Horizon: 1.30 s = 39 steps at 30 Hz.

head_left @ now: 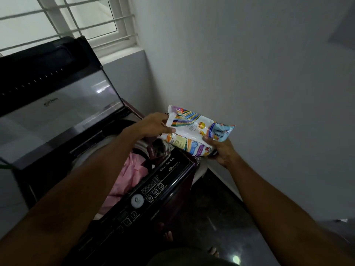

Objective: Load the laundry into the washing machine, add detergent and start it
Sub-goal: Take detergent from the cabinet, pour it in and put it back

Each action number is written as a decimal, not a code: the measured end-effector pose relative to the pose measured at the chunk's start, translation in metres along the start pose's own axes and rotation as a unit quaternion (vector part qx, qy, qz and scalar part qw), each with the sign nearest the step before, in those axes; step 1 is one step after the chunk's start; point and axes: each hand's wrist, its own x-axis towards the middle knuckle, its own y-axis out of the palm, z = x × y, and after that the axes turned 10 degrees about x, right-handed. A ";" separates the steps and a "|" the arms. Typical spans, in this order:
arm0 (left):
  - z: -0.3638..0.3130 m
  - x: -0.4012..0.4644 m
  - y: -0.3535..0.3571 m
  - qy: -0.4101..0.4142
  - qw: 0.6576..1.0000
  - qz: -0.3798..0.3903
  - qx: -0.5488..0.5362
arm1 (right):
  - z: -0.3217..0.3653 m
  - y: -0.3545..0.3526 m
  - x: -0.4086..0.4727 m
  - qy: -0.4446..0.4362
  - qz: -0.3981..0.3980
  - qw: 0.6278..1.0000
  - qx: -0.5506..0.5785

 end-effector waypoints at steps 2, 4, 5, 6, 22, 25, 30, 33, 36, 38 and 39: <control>0.011 0.006 0.006 -0.006 1.000 0.007 0.001 | 0.002 0.000 -0.003 -0.021 -0.015 1.000 0.004; 0.020 0.012 0.014 -0.004 1.000 0.004 0.026 | 0.005 0.000 -0.005 -0.031 -0.031 0.999 0.004; 0.025 0.014 0.019 -0.005 0.999 -0.006 0.033 | 0.005 0.001 -0.006 -0.035 -0.037 0.999 0.003; 0.028 0.015 0.024 -0.009 0.999 -0.018 0.033 | 0.005 0.001 -0.006 -0.039 -0.043 0.998 0.001; 0.051 0.021 0.054 -0.069 0.993 -0.092 -0.038 | -0.003 0.017 -0.018 -0.106 -0.066 0.992 -0.017; 0.053 0.021 0.060 -0.075 0.992 -0.096 -0.037 | -0.004 0.017 -0.018 -0.129 -0.062 0.989 -0.039; 0.049 0.022 0.064 -0.072 0.990 -0.116 -0.035 | -0.007 0.016 -0.015 -0.159 -0.071 0.984 -0.047; 0.048 0.025 0.065 -0.086 0.989 -0.114 -0.033 | -0.009 0.015 -0.012 -0.173 -0.077 0.980 -0.059; 0.050 0.029 0.066 -0.108 0.988 -0.109 -0.013 | -0.010 0.014 -0.008 -0.178 -0.069 0.980 -0.059; 0.052 0.029 0.067 -0.113 0.987 -0.110 -0.009 | -0.010 0.014 -0.006 -0.178 -0.067 0.980 -0.056; 0.052 0.028 0.067 -0.113 0.987 -0.115 -0.011 | -0.010 0.014 -0.005 -0.178 -0.069 0.980 -0.058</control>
